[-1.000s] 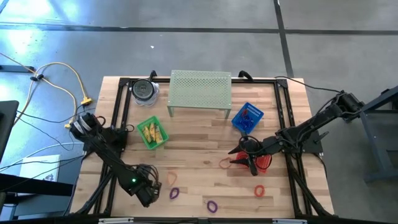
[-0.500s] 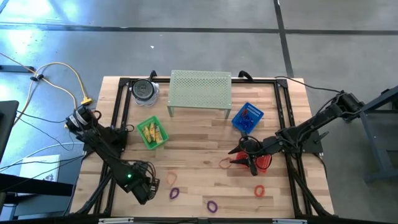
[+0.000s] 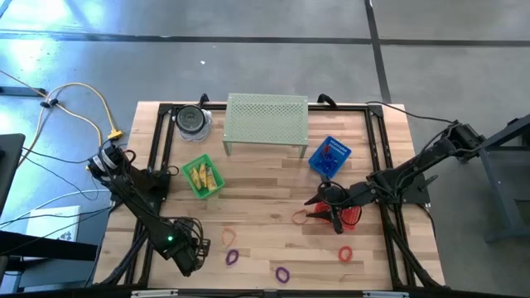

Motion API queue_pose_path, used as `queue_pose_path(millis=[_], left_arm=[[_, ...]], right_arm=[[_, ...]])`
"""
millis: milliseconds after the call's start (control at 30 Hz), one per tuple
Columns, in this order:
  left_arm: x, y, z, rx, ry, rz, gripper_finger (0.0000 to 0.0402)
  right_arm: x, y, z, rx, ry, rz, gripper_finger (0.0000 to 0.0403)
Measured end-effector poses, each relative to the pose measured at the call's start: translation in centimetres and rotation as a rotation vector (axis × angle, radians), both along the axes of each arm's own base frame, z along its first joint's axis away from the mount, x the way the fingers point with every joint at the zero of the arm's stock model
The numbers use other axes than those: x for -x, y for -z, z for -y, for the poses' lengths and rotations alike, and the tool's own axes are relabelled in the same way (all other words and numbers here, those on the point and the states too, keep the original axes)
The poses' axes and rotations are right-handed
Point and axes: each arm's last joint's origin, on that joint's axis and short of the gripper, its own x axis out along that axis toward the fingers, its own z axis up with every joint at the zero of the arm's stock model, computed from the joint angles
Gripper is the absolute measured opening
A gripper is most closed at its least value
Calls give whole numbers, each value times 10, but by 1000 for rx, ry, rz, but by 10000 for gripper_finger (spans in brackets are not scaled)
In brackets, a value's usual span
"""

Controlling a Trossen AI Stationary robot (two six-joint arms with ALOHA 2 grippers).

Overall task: Pick & Place Office Desk Supplies
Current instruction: Put the orange rubberband into the red basket

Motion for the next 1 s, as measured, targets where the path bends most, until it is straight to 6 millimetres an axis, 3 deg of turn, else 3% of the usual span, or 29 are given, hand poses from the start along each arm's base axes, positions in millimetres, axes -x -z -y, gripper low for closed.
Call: queue_pose_path(millis=[200, 467, 733, 1000], left_arm=[[2, 2, 2, -35, 6, 39, 102], [0, 18, 6, -59, 30, -27, 102], [3, 18, 9, 23, 3, -133, 102], [3, 19, 8, 15, 20, -122, 89]], right_arm=[[0, 1, 0, 1, 1, -8, 165], [0, 1, 0, 1, 1, -8, 165], [0, 0, 0, -3, 2, -1, 165], [0, 0, 0, -7, 3, -2, 165]])
